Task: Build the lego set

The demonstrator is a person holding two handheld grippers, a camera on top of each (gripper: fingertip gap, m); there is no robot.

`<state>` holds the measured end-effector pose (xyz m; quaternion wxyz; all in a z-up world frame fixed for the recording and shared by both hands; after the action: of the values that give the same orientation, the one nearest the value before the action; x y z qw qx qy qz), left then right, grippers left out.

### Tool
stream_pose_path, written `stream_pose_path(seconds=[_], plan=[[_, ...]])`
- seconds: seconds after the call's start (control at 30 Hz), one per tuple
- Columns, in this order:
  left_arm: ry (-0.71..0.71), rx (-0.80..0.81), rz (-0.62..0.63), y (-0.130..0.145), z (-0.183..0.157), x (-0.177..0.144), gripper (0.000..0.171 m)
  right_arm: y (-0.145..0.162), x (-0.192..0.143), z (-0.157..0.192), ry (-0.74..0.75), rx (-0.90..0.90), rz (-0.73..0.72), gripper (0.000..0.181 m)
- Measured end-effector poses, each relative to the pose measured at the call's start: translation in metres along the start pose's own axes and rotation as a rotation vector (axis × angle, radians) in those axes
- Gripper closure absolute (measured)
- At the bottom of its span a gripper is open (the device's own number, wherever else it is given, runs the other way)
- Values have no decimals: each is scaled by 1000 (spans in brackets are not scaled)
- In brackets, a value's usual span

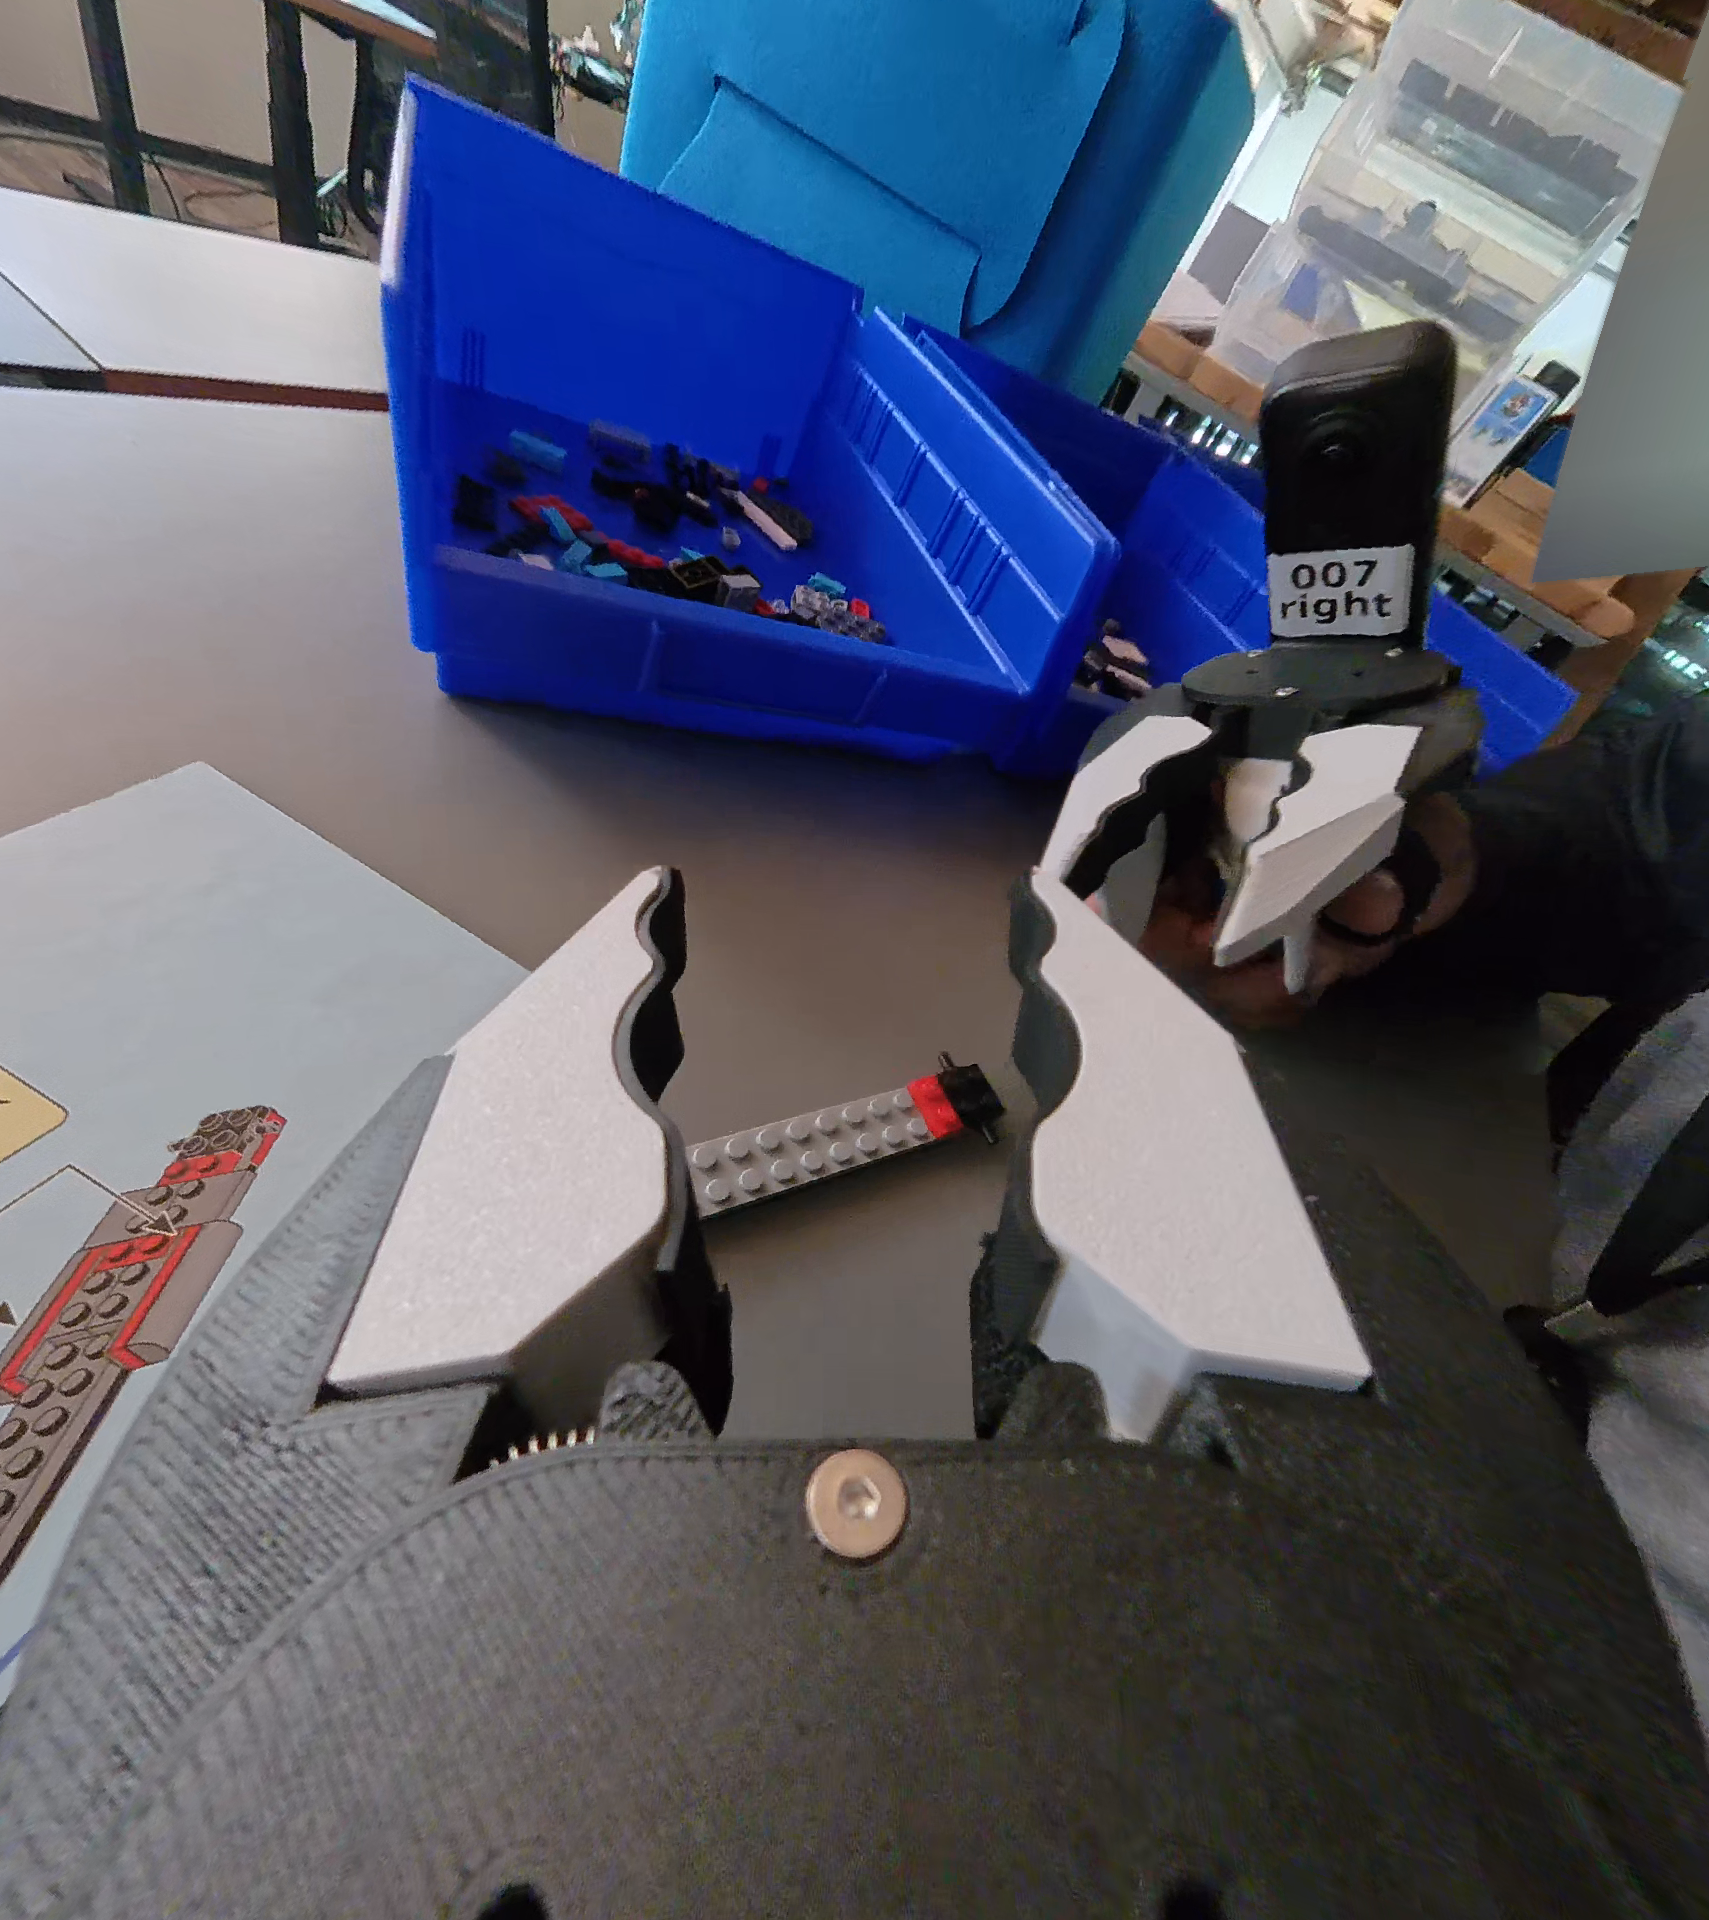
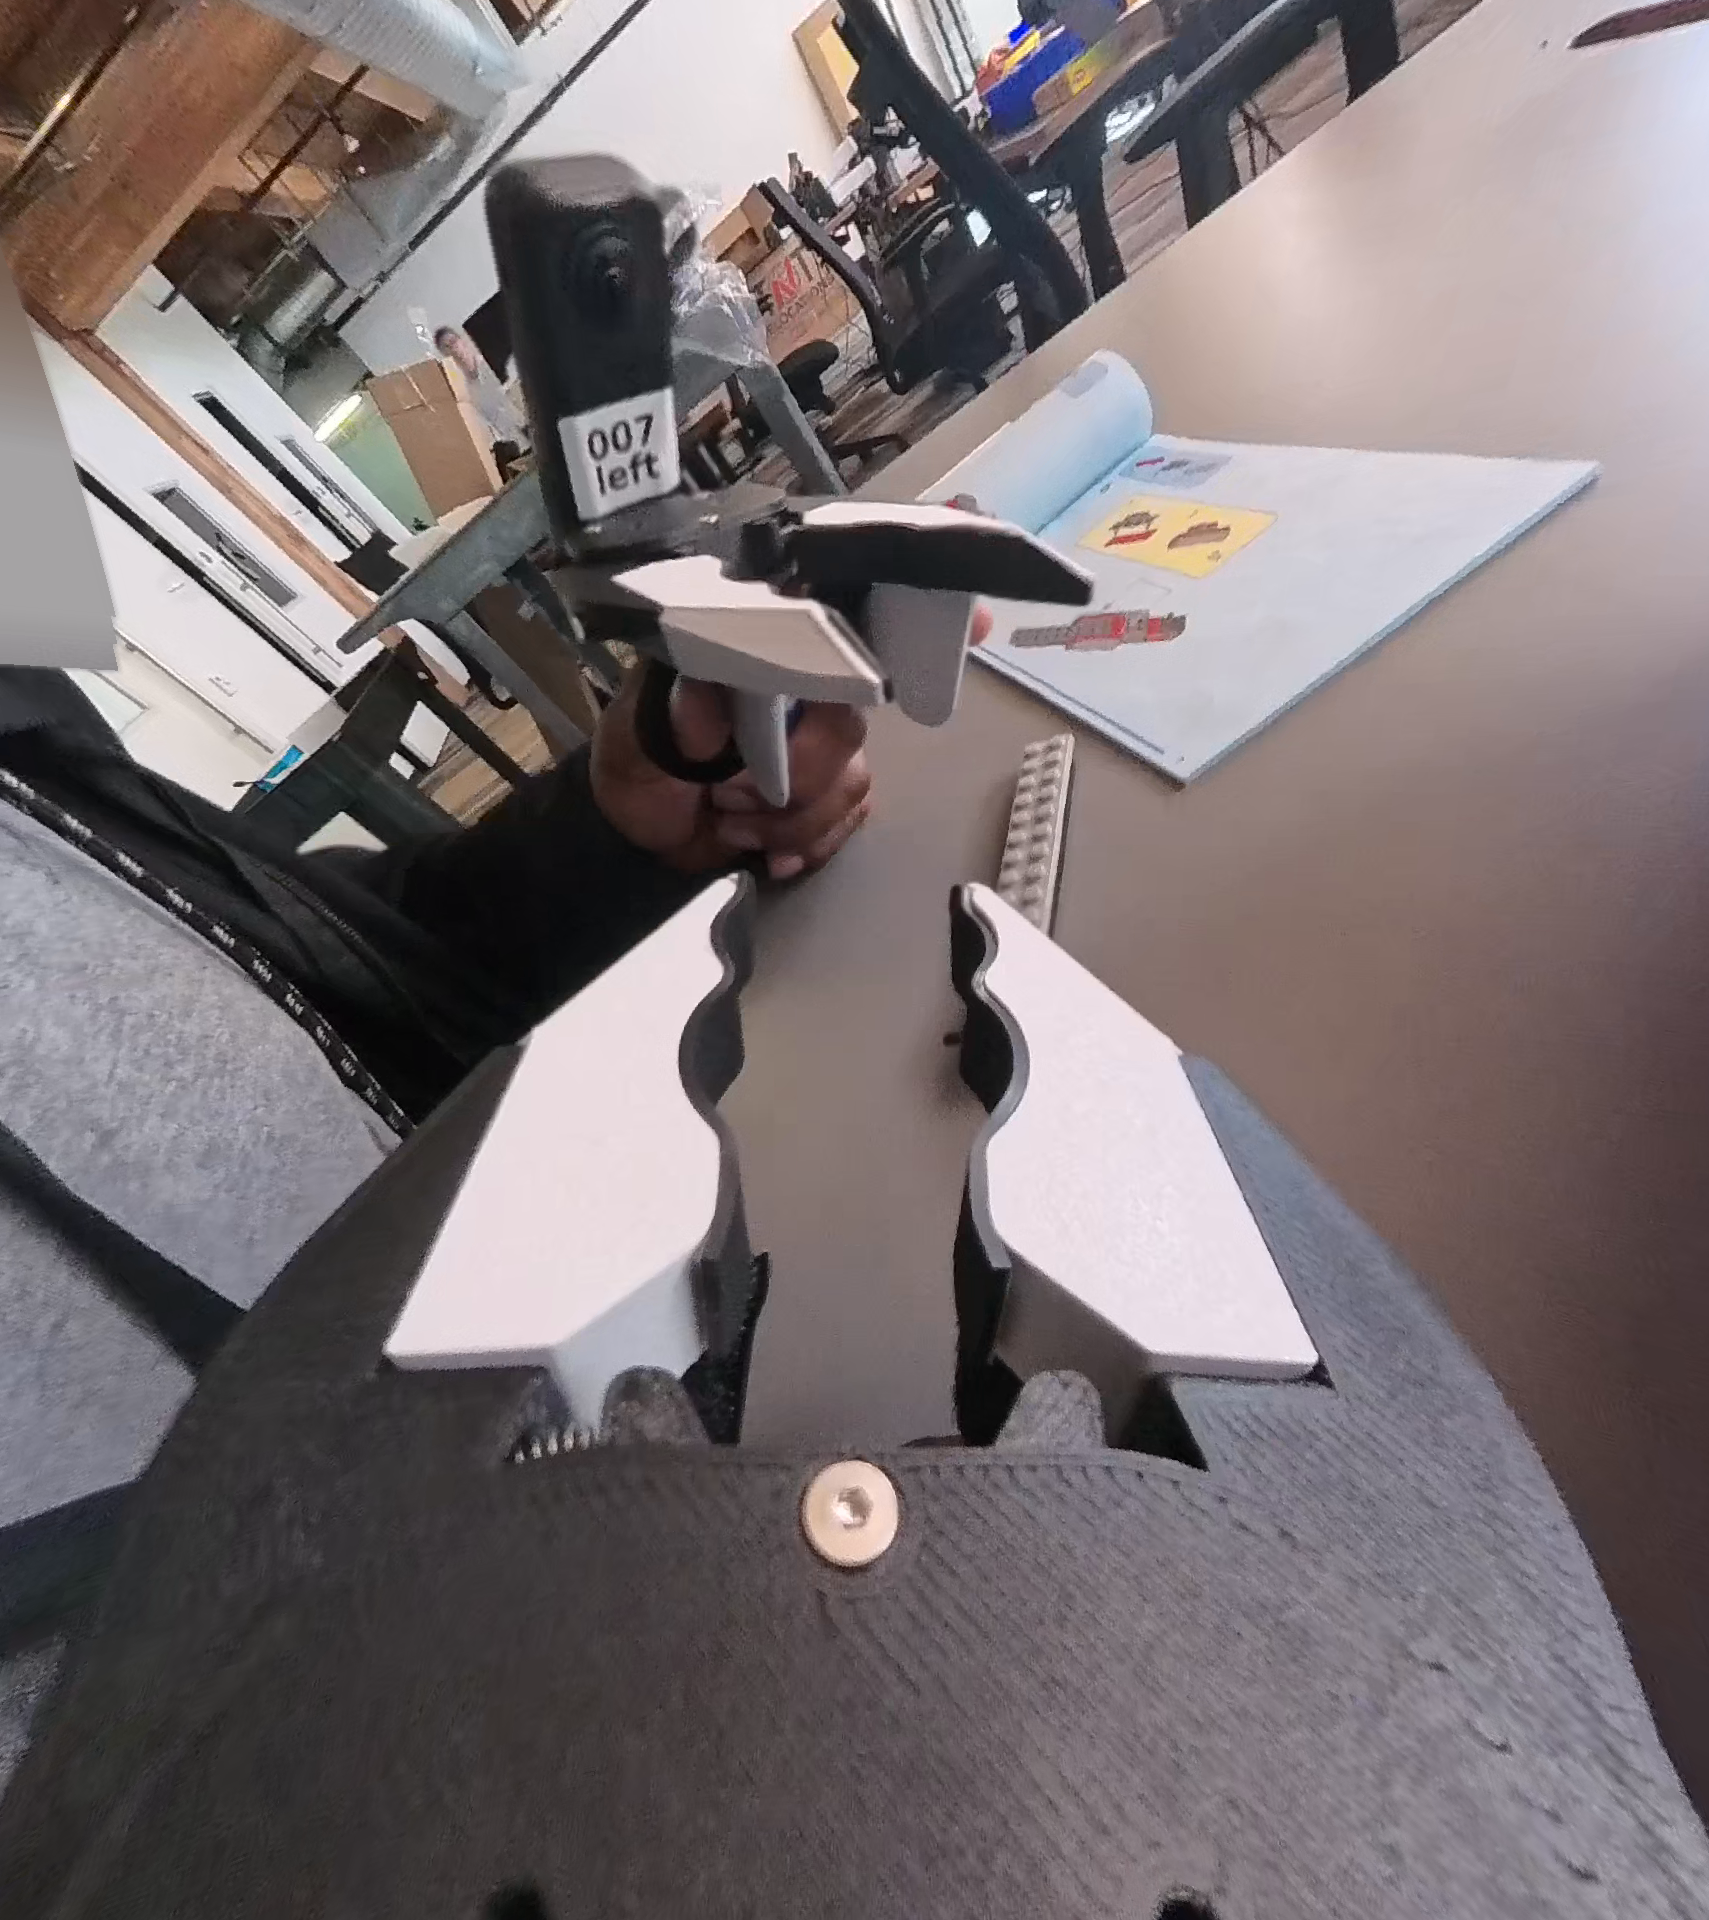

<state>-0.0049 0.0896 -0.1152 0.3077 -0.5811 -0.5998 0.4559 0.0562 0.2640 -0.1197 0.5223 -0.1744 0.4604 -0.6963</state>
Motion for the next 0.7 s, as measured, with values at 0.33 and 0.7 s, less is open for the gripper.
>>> stream_pose_path(seconds=[0.33,0.7], plan=[[75,34,-146,-6,-7,-17,110,-12,12,-11,95,13,-68,141],[61,5,-129,-6,-4,-14,110,-12,13,-12,120,9,-78,141]])
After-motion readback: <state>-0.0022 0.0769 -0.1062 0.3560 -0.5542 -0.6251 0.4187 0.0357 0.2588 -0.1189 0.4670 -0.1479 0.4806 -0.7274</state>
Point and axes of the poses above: each gripper's, where its closed fingertips meet, x out along the fingers, y out of its underside, z = x × y across the jaws, the point moved 8 cm from there along -x, back along the fingers, and after that the axes turned 7 degrees about y, right-handed, at the moved point
